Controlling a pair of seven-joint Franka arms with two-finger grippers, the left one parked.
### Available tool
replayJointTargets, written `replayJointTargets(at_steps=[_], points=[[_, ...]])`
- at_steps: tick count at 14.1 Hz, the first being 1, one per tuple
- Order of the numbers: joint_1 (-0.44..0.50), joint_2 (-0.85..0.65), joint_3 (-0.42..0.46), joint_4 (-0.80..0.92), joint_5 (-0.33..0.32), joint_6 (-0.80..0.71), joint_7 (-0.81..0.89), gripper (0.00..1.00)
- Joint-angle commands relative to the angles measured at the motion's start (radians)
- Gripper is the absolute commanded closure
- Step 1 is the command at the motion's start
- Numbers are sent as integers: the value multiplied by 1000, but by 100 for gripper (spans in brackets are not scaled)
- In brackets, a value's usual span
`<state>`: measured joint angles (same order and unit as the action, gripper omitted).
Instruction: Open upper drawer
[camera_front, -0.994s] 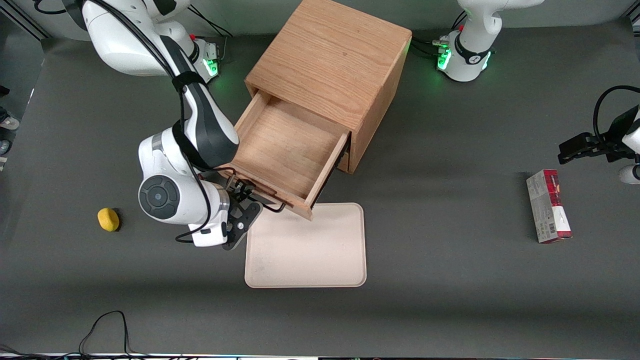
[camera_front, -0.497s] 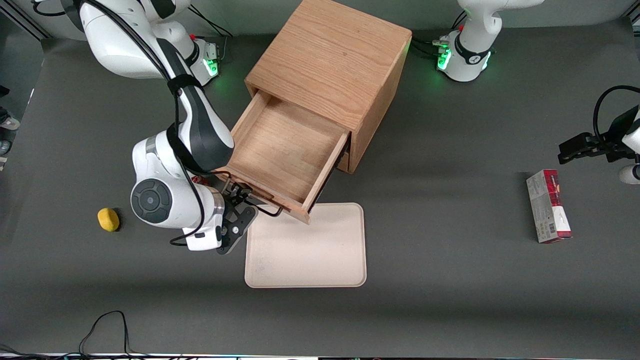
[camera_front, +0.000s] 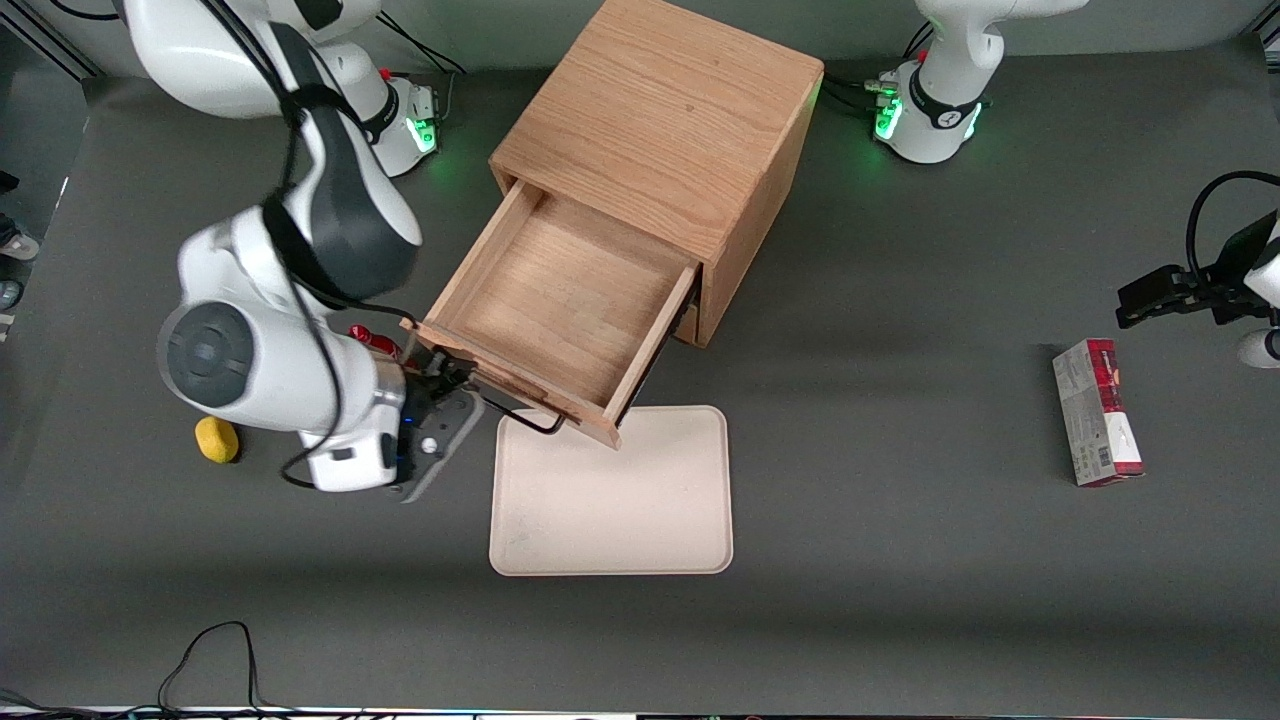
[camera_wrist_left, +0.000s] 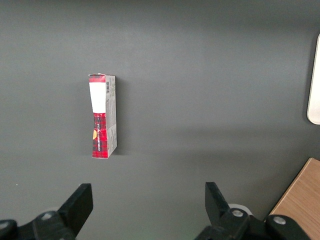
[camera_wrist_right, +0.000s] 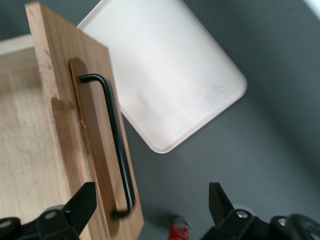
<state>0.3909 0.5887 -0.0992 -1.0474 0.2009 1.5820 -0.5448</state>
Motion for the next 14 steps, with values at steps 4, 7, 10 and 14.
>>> replayJointTargets(at_steps=[4, 7, 10, 14], points=[[-70, -148, -121, -13, -11, -167, 254, 0], [-64, -220, -203, -74, -21, -221, 362, 0], [-64, -311, -218, -178, -95, -206, 446, 0], [-141, -427, -164, -346, -119, -59, 562, 0]])
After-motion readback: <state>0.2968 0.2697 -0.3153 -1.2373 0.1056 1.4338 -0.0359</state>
